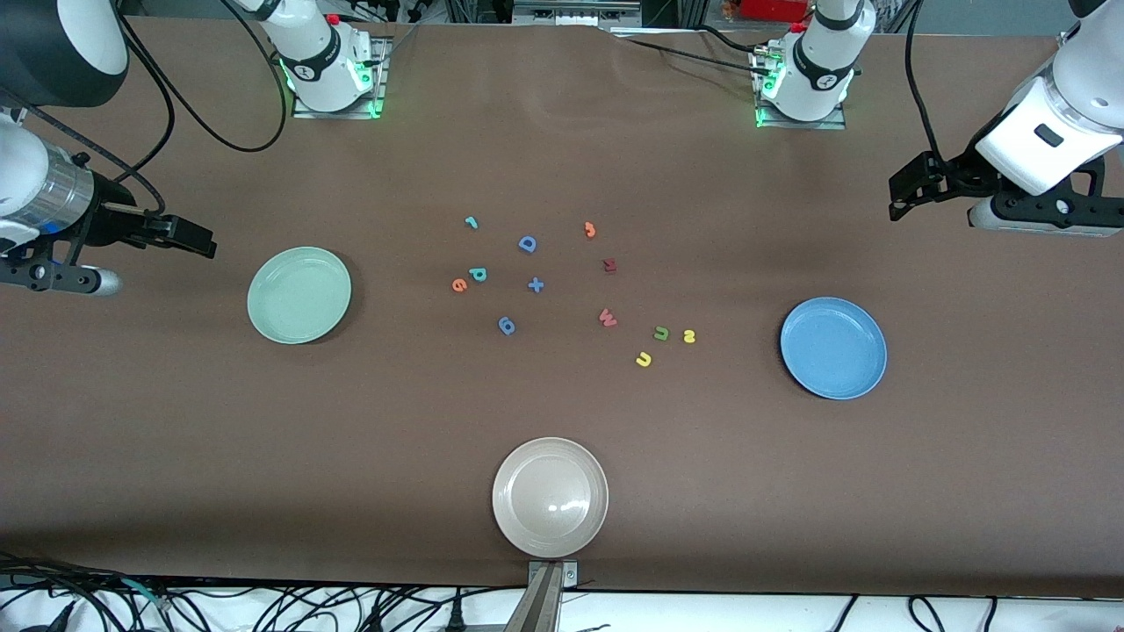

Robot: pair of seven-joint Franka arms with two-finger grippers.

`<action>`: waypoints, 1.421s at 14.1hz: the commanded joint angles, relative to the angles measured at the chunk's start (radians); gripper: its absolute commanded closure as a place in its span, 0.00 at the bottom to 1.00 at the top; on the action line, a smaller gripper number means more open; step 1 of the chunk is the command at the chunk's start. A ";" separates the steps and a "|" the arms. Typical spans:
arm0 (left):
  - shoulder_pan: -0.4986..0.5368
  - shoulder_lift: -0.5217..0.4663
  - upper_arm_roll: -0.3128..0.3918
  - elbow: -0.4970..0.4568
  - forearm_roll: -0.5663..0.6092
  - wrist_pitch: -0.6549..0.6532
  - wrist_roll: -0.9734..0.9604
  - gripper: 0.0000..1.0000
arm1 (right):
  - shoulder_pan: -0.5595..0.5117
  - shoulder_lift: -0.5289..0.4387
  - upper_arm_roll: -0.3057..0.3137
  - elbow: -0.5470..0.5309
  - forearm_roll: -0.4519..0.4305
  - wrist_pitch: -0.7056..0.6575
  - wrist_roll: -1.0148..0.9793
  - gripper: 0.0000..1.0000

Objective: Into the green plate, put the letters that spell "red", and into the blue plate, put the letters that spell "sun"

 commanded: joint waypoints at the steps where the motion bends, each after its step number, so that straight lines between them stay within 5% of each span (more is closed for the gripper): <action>1: -0.002 0.005 0.002 0.006 0.021 -0.002 -0.003 0.00 | -0.003 0.001 0.001 0.012 -0.007 -0.018 -0.001 0.00; 20: -0.010 0.049 -0.012 0.006 0.021 -0.004 0.002 0.00 | 0.071 0.050 0.006 0.008 0.030 -0.006 0.153 0.00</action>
